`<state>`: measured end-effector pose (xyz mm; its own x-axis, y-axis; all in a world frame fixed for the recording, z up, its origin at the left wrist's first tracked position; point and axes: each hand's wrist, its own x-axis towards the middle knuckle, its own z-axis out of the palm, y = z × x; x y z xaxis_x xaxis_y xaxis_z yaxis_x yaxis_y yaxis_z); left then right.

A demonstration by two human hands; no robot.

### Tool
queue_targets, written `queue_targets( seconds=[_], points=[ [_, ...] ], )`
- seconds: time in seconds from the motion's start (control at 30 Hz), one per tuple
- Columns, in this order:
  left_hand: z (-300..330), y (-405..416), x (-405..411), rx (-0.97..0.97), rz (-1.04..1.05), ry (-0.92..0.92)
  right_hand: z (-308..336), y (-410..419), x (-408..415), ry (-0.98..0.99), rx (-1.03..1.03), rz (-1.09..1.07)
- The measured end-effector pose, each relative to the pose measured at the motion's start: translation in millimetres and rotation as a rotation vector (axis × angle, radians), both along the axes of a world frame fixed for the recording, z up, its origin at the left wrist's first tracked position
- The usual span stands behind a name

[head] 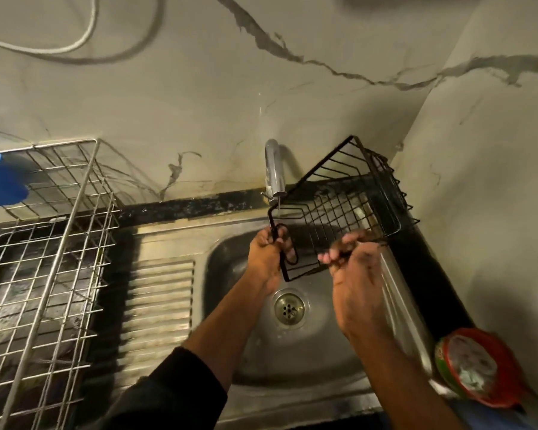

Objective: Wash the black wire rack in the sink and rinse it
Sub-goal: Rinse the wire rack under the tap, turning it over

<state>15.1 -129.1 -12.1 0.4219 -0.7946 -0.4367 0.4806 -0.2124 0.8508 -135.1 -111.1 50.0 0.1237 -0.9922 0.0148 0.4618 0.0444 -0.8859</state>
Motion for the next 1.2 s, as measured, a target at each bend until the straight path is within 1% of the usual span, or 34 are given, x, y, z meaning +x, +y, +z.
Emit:
queue_targets(
  seconds=[0.07, 0.1, 0.13, 0.17, 0.27, 0.37, 0.43, 0.57, 0.7, 0.8, 0.9, 0.97, 1.03, 1.1, 1.2],
  points=[
    [0.5, -7.8, -1.2, -0.021, 0.072, 0.014, -3.6, -1.8, -3.1, 0.254, -0.131, -0.032],
    [0.3, -10.6, -2.5, -0.034, 0.101, 0.025, -5.7, -2.8, -5.0, 0.316, -0.162, -0.047],
    [-0.5, -12.4, -4.6, -0.042, 0.130, 0.032, -6.2, -3.5, -6.6, 0.329, -0.138, -0.067],
    [-2.2, -13.2, -7.1, -0.042, 0.161, 0.029, -4.9, -3.1, -6.6, 0.299, -0.075, -0.099],
    [-3.4, -18.3, -17.2, -0.058, 0.273, 0.013, 0.5, -1.1, -4.5, 0.075, 0.155, -0.163],
    [1.6, -26.4, -21.4, -0.086, 0.419, 0.059, 3.9, -5.8, -7.1, -0.007, 0.296, -0.139],
    [3.4, -26.6, -20.2, -0.092, 0.470, 0.066, 3.8, -11.3, -9.2, -0.034, 0.370, -0.108],
    [0.8, -22.1, -19.5, -0.071, 0.473, 0.018, 7.6, -14.2, -12.8, -0.123, 0.470, -0.093],
    [-1.6, -22.2, -21.8, -0.036, 0.504, -0.004, 15.5, -10.3, -10.0, -0.238, 0.534, -0.139],
    [-3.3, -27.4, -29.6, 0.026, 0.527, -0.040, 18.7, -4.5, -5.8, -0.246, 0.495, -0.193],
    [-2.7, -29.0, -37.2, 0.040, 0.557, -0.047, 18.1, -8.0, -9.3, -0.231, 0.433, -0.294],
    [-4.7, -28.1, -40.2, 0.035, 0.566, -0.047, 18.9, -12.2, -13.1, -0.180, 0.415, -0.299],
    [-4.0, -26.4, -39.8, 0.015, 0.545, -0.054, 18.4, -14.2, -13.7, -0.075, 0.396, -0.290],
    [-2.4, -24.7, -37.1, 0.005, 0.517, -0.085, 14.9, -15.7, -14.0, -0.003, 0.428, -0.314],
    [0.6, -22.2, -32.0, -0.011, 0.460, -0.168, 14.0, -21.6, -22.3, -0.033, 0.565, -0.298]
  ],
)
